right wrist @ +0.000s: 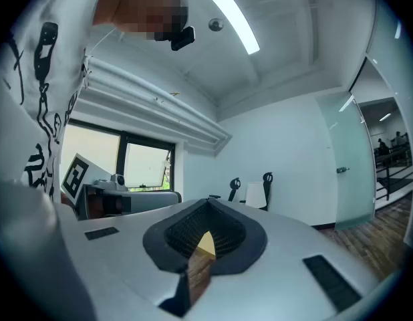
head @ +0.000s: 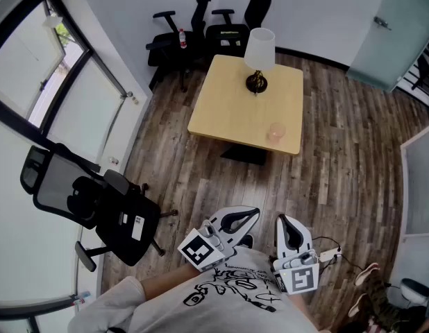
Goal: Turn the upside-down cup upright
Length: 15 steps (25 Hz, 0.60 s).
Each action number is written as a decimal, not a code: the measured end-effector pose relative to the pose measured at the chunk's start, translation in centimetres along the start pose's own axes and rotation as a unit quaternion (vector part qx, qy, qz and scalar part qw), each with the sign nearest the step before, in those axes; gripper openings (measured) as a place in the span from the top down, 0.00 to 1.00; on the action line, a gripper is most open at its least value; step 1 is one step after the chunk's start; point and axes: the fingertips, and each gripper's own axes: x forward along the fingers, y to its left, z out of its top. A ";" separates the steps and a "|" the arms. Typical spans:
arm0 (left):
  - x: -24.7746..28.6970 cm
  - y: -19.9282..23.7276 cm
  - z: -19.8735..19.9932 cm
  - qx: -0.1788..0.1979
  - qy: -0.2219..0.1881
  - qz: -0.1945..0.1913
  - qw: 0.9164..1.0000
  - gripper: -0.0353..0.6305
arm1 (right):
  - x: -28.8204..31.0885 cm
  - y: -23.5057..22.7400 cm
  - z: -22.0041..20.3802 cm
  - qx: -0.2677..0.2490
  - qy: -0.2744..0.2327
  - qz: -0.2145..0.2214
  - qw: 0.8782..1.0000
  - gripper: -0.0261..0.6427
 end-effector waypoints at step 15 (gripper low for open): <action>2.1 -0.8 -0.8 0.003 0.019 0.023 1.000 0.93 | -1.5 -2.8 0.1 0.013 -0.009 -0.004 1.000 0.92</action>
